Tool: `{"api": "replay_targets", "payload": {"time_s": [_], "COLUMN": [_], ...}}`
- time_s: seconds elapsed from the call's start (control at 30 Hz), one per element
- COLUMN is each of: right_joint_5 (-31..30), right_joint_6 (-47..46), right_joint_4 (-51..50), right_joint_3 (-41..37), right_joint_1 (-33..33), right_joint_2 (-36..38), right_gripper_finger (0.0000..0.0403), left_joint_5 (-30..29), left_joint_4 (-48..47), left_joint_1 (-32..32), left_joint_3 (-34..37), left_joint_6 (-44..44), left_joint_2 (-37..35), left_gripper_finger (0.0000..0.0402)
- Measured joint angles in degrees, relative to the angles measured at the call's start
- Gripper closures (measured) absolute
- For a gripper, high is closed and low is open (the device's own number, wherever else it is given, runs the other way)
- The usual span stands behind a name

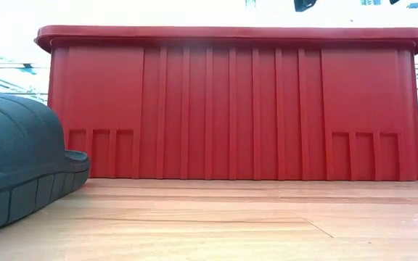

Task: Pick and place slides into bin
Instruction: Put the black slide into the red bin

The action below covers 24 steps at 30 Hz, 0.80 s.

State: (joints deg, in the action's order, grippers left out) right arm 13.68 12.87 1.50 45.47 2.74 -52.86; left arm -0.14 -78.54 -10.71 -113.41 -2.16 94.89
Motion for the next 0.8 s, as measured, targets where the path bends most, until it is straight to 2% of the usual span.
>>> {"api": "replay_targets", "payload": {"time_s": [0.37, 0.8], "right_joint_5": [0.0, 0.0], "right_joint_6": [-0.4, -1.7], "right_joint_4": [0.0, 0.0], "right_joint_3": [0.0, 0.0], "right_joint_1": [0.1, 0.1], "right_joint_2": [0.0, 0.0], "right_gripper_finger": [0.0252, 0.0252], "left_joint_5": [0.5, 3.1], "left_joint_4": [9.7, 22.6], "left_joint_1": [-6.7, -12.8], "left_joint_3": [17.9, 29.8], "left_joint_6": [-9.8, -20.4], "left_joint_2": [0.0, 0.0], "left_gripper_finger": [0.0153, 0.0153]}}
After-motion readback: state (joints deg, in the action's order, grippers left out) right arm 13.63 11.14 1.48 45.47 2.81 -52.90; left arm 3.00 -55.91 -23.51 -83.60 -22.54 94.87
